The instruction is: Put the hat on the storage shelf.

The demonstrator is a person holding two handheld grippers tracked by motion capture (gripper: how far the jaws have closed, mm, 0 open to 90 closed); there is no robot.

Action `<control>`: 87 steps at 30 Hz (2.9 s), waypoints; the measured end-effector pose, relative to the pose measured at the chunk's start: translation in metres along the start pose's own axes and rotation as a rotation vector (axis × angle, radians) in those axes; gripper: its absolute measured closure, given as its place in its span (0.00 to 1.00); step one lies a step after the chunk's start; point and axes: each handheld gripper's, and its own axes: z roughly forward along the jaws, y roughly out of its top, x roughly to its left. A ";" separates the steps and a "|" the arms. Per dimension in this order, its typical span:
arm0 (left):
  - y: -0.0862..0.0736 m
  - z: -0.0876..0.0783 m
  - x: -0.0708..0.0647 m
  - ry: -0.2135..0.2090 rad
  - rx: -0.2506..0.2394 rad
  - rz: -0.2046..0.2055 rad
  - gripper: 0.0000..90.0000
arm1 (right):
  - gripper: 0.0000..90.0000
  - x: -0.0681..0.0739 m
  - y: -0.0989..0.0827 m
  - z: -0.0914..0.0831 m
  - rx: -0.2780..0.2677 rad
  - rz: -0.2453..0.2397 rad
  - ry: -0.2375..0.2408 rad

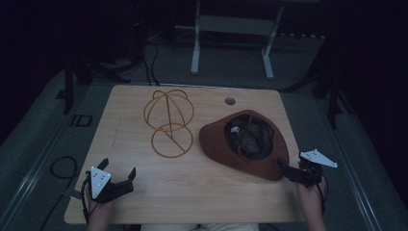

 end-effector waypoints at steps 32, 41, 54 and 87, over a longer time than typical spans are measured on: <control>0.002 -0.002 0.000 -0.096 -0.041 -0.083 0.01 | 0.28 -0.005 0.076 0.119 0.117 -0.046 0.010; 0.002 -0.002 0.000 -0.093 -0.037 -0.084 0.01 | 0.26 -0.004 0.069 0.150 0.237 -0.048 -0.026; 0.000 0.000 0.003 -0.076 0.039 -0.108 0.01 | 0.56 0.015 0.052 0.172 0.293 -0.099 -0.144; 0.017 -0.002 -0.001 -0.104 0.051 -0.139 0.01 | 0.94 -0.003 0.123 0.044 -0.216 0.148 -0.034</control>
